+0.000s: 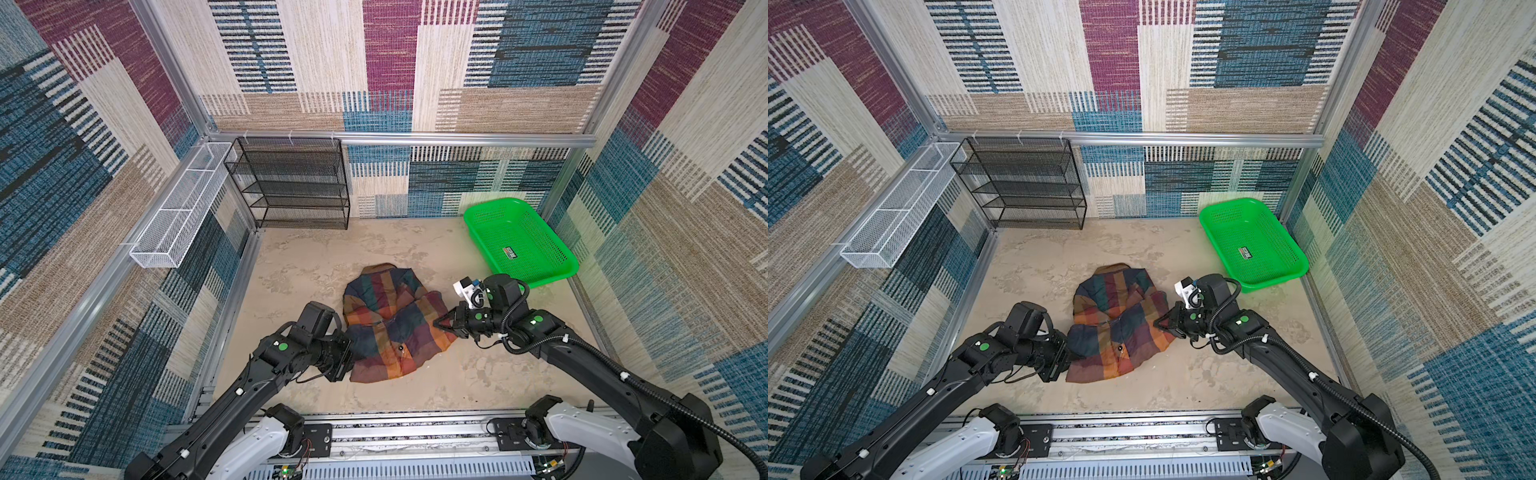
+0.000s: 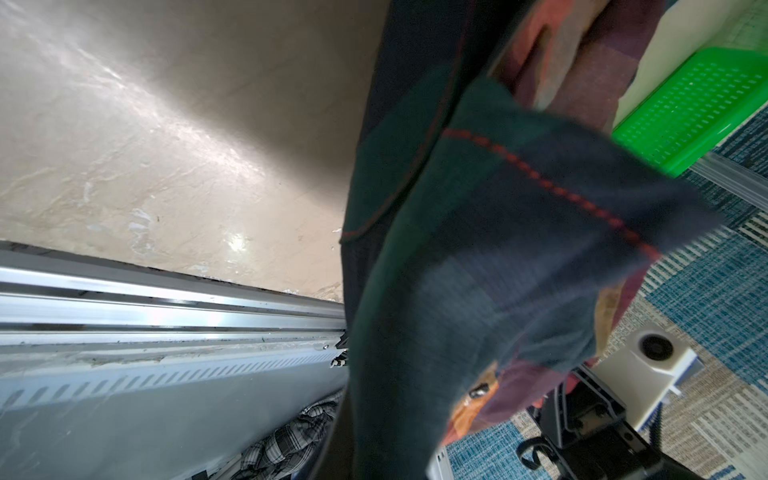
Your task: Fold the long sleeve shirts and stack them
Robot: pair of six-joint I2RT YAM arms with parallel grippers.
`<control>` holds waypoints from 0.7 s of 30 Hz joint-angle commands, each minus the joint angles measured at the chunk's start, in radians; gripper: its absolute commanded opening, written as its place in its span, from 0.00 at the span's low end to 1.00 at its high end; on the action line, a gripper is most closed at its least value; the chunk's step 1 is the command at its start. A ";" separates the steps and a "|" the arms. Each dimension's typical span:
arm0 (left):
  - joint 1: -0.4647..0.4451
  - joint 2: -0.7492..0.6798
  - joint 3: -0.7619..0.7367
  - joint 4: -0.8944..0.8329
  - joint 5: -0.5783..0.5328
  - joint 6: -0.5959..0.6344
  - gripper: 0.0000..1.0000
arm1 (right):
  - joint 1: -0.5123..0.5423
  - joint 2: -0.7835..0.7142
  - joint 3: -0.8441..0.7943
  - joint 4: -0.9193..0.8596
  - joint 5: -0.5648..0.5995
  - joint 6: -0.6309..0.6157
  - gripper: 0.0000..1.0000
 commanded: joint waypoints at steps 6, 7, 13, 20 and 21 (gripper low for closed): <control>0.003 0.031 -0.063 -0.040 0.054 0.000 0.00 | 0.002 -0.017 -0.064 0.066 -0.026 0.050 0.00; 0.003 0.015 -0.066 -0.036 0.049 -0.025 0.00 | 0.001 -0.010 -0.049 0.069 -0.034 0.054 0.00; 0.007 -0.076 -0.043 -0.136 -0.059 -0.096 0.00 | 0.002 0.098 -0.011 0.081 -0.047 0.032 0.00; 0.013 -0.030 -0.113 -0.111 -0.051 0.005 0.00 | 0.001 0.091 -0.076 0.088 0.028 0.003 0.00; 0.013 -0.019 -0.133 -0.112 -0.048 0.013 0.00 | 0.002 0.075 -0.095 0.087 0.058 0.006 0.00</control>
